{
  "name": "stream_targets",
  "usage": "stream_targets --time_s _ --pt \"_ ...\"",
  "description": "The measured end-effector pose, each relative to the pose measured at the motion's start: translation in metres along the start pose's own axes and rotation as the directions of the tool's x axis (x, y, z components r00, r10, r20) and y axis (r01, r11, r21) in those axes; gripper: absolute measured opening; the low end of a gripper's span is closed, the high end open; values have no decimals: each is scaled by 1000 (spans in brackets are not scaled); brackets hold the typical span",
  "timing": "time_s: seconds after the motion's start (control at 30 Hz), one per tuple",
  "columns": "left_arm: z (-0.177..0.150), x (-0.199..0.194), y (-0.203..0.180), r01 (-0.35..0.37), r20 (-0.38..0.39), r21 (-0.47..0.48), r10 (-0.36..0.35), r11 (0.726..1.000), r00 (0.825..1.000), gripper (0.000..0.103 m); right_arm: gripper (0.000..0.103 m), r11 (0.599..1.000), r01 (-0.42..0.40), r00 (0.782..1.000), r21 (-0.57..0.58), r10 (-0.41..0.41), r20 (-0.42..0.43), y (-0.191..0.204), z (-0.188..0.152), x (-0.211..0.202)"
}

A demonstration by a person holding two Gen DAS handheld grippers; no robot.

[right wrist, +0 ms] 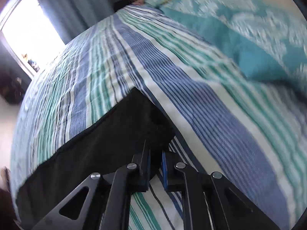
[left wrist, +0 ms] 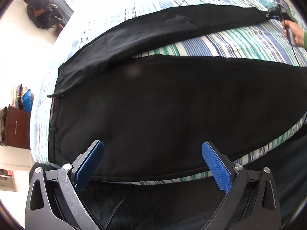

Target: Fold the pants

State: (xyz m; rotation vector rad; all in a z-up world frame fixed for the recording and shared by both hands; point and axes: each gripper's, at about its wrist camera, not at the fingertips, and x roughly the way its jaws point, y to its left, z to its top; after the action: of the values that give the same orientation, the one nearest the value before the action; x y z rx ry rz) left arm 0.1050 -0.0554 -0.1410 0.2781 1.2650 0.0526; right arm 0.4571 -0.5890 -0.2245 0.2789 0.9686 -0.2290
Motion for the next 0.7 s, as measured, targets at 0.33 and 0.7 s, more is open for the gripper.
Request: stream_targets --time_s 0.33,0.7 --pt "82 47 107 -99 243 -301 177 949 954 102 78 996 46 984 78 -59 170 -3 -44 -80" --pt "74 74 130 4 217 -290 62 957 974 102 89 978 -206 969 18 202 143 66 -246 -213"
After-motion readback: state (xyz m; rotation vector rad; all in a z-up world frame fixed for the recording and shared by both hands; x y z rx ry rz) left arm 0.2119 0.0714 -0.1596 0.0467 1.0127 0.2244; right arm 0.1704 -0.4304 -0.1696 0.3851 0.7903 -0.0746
